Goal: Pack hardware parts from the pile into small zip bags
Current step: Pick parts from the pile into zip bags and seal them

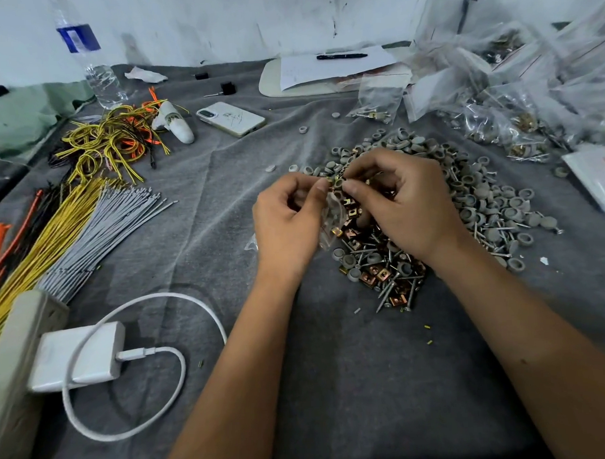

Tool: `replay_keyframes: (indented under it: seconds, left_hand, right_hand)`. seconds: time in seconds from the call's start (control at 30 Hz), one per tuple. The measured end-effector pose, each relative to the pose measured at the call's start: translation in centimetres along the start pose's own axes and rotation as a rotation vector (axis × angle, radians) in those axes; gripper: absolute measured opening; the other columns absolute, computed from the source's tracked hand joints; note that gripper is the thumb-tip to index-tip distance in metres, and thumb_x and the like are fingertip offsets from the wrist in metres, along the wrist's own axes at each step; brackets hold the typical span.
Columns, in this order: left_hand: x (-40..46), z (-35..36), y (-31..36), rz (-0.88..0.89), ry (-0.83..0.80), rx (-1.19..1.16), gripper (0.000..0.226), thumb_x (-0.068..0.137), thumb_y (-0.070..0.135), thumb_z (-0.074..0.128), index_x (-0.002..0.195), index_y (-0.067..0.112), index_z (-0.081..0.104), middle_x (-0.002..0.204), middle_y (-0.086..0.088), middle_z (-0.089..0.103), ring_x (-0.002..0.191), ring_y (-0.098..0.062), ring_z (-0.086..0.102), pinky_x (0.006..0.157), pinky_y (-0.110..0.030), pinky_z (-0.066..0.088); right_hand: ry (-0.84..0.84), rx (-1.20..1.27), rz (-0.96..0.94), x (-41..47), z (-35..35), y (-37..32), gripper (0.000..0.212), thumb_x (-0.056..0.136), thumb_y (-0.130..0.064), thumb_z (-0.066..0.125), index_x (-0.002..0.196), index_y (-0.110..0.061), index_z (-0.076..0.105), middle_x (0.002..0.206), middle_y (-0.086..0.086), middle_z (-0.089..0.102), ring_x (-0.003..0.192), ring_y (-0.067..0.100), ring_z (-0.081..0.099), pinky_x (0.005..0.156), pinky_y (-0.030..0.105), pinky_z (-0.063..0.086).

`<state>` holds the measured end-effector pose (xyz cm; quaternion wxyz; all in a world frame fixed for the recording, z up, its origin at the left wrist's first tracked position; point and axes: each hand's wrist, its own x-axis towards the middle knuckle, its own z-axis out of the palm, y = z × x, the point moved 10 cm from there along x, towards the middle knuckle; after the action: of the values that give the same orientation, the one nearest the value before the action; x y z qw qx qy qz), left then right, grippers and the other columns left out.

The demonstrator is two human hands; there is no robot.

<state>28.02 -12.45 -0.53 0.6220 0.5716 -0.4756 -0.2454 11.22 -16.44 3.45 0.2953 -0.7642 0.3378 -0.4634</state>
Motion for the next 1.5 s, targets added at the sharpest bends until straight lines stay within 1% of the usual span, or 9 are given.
replay_keyframes:
  seconds: [0.1,0.2,0.43,0.6,0.73,0.9,1.13,1.3,1.5]
  left_hand:
    - [-0.3,0.7,0.7,0.049,-0.052,0.04,0.012,0.092,0.023,0.07,0.082,0.029,0.073,0.07,-0.01,0.07,0.063,-0.02,0.058,0.061,-0.046,0.052]
    - [-0.3,0.8,0.7,0.047,-0.077,0.046,0.011,0.09,0.026,0.068,0.081,0.03,0.073,0.063,0.002,0.066,0.059,-0.019,0.057,0.059,-0.04,0.048]
    - [-0.3,0.4,0.3,0.011,-0.048,0.084,0.03,0.08,0.015,0.061,0.1,0.024,0.081,0.077,-0.01,0.07,0.069,-0.02,0.065,0.068,-0.037,0.054]
    - [0.0,0.2,0.4,0.02,-0.033,0.154,0.041,0.078,0.016,0.057,0.106,0.029,0.083,0.091,0.006,0.077,0.085,-0.012,0.071,0.081,-0.038,0.06]
    - [0.2,0.4,-0.5,-0.013,-0.056,0.123,0.037,0.08,0.009,0.062,0.104,0.028,0.083,0.073,0.007,0.072,0.066,-0.013,0.064,0.066,-0.033,0.052]
    - [0.0,-0.5,-0.1,-0.025,0.042,0.035,0.018,0.077,0.014,0.071,0.091,0.023,0.077,0.056,0.013,0.058,0.055,-0.008,0.056,0.061,-0.029,0.046]
    - [-0.3,-1.8,1.5,0.061,0.169,-0.019,0.019,0.081,-0.004,0.073,0.084,0.015,0.072,0.058,0.01,0.054,0.055,-0.005,0.049,0.055,-0.019,0.042]
    - [-1.0,-3.3,3.0,0.145,0.306,-0.043,0.02,0.083,0.0,0.074,0.083,0.019,0.068,0.06,0.009,0.057,0.055,-0.008,0.051,0.057,-0.023,0.044]
    - [-1.1,-3.7,2.7,0.135,0.325,-0.083,0.015,0.083,0.007,0.073,0.083,0.02,0.067,0.063,0.011,0.056,0.057,-0.01,0.051,0.056,-0.028,0.044]
  right_hand:
    - [-0.042,-0.06,-0.007,0.0,0.8,0.0,0.015,0.093,-0.013,0.074,0.107,-0.01,0.076,0.096,-0.005,0.075,0.083,0.003,0.071,0.075,0.024,0.057]
    - [-0.043,-0.024,0.003,-0.1,0.9,0.0,0.008,0.093,-0.009,0.073,0.1,-0.012,0.076,0.085,-0.01,0.073,0.067,-0.005,0.067,0.06,0.006,0.046]
    - [0.015,0.1,0.099,-0.2,-0.1,1.0,0.01,0.092,-0.007,0.074,0.095,-0.017,0.075,0.08,0.0,0.073,0.058,0.01,0.069,0.046,0.015,0.049]
    - [-0.069,-0.062,-0.087,0.0,0.4,-1.1,0.01,0.086,-0.011,0.082,0.094,-0.016,0.078,0.085,-0.008,0.073,0.073,0.003,0.07,0.067,0.02,0.053]
    - [-0.118,-0.196,-0.229,-0.1,1.1,-2.5,0.015,0.081,-0.012,0.086,0.095,-0.015,0.081,0.088,-0.008,0.071,0.083,0.004,0.066,0.078,0.02,0.049]
    - [-0.151,-0.272,-0.241,-0.2,1.6,-2.2,0.016,0.08,-0.015,0.087,0.095,-0.012,0.082,0.083,0.001,0.067,0.073,0.011,0.059,0.069,0.028,0.048]
    - [0.001,-0.271,-0.191,0.2,-0.3,-1.4,0.013,0.089,-0.019,0.079,0.1,-0.012,0.079,0.092,-0.006,0.07,0.082,-0.002,0.062,0.076,0.009,0.048]
    - [-0.082,-0.566,-0.139,0.5,-0.2,0.1,0.017,0.089,-0.028,0.079,0.102,-0.018,0.08,0.097,-0.003,0.065,0.101,0.017,0.055,0.088,0.038,0.049]
    - [-0.284,-0.742,-0.087,0.0,1.9,0.9,0.035,0.087,-0.052,0.073,0.111,-0.026,0.077,0.106,-0.005,0.048,0.114,0.017,0.04,0.093,0.038,0.048]
